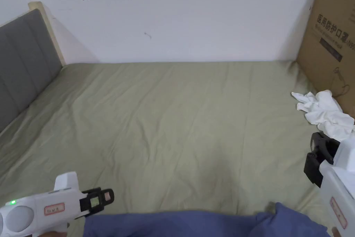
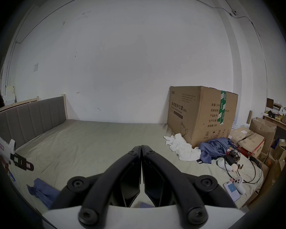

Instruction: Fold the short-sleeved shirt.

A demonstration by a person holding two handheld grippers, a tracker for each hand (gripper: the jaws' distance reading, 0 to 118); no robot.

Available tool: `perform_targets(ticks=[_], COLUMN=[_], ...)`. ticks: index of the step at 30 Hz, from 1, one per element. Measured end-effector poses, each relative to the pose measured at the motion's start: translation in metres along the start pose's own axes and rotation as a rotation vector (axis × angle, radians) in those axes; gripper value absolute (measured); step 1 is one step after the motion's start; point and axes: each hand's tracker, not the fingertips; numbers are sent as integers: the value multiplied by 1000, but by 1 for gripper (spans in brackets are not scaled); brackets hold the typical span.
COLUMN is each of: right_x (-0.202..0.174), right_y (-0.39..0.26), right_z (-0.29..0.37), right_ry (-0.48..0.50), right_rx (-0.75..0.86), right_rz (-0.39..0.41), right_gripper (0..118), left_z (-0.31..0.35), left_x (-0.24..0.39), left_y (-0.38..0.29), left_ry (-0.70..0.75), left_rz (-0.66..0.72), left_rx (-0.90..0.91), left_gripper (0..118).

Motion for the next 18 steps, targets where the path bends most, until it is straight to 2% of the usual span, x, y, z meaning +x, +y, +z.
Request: perform_targets(ticks=[3,6,8,9,11,13,15,18], right_x=[-4,-9,-11,-12,-15,-19,-24,-24], right_y=[-7,-14,-21,-24,-28,-31,-33,-35], right_z=[-6,-14,-21,-24,-29,-34,-38,-41], right_ry=[9,12,18,26,47,62,70,80], right_rx=[-25,-55,-78,-87,-104,-118,-132,-138], right_rz=[-1,3,16,18,12,17,32,31], right_gripper=[1,1,1,1,1,1,1,1], left_z=[-2,-10,-16,-18,-20,-23,-26,-30], left_x=[-42,-82,-102,-107,-102,-108,-125,-135], left_y=[-10,-19,-24,-26,-34,-36,-38,-34], left_ry=[20,38,46,67,116,112,94,45], left_rz=[72,149,169,156,148,150,190,245], left_rx=[-49,-118,-160,-154,-169,-168,-169,-154], left_gripper=[0,18,21,38,63,77,82,81])
